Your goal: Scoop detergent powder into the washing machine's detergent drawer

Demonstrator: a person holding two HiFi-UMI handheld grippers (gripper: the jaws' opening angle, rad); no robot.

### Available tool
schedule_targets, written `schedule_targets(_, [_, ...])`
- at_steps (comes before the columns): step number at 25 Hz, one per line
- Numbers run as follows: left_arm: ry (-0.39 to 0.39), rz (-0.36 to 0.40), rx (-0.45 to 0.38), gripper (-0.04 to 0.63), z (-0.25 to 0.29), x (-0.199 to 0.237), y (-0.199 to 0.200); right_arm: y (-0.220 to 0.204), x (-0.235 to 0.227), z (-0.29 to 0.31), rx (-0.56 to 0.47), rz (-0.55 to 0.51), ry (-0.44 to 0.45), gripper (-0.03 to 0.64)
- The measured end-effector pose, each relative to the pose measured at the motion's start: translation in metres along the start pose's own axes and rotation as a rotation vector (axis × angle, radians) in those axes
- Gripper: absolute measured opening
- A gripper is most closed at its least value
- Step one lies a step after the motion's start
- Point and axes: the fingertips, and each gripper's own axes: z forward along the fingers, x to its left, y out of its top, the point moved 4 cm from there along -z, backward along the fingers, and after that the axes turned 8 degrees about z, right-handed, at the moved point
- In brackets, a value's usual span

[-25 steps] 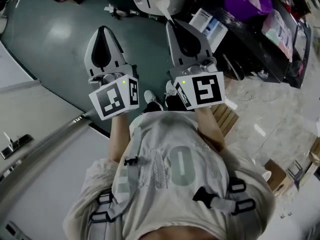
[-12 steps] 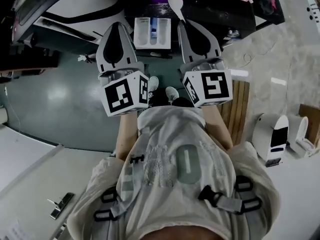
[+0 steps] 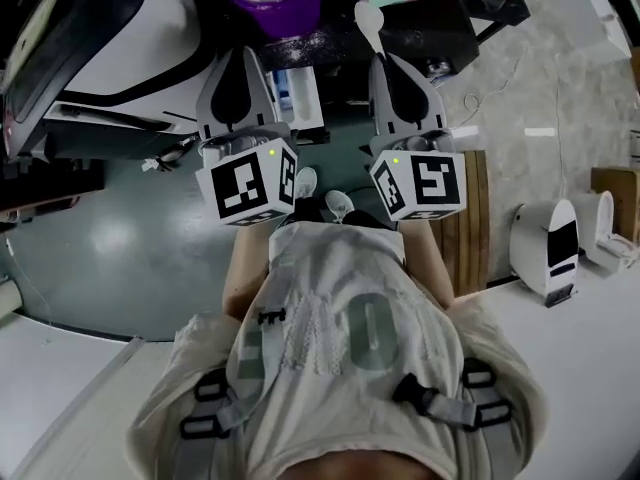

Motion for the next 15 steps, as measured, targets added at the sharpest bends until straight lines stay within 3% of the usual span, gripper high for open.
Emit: schedule_targets(15, [-0.033, -0.021, 0.073, 0.021, 0.053, 0.048, -0.037, -0.014, -0.003, 0.072, 0.032, 0.033, -0.065, 0.011])
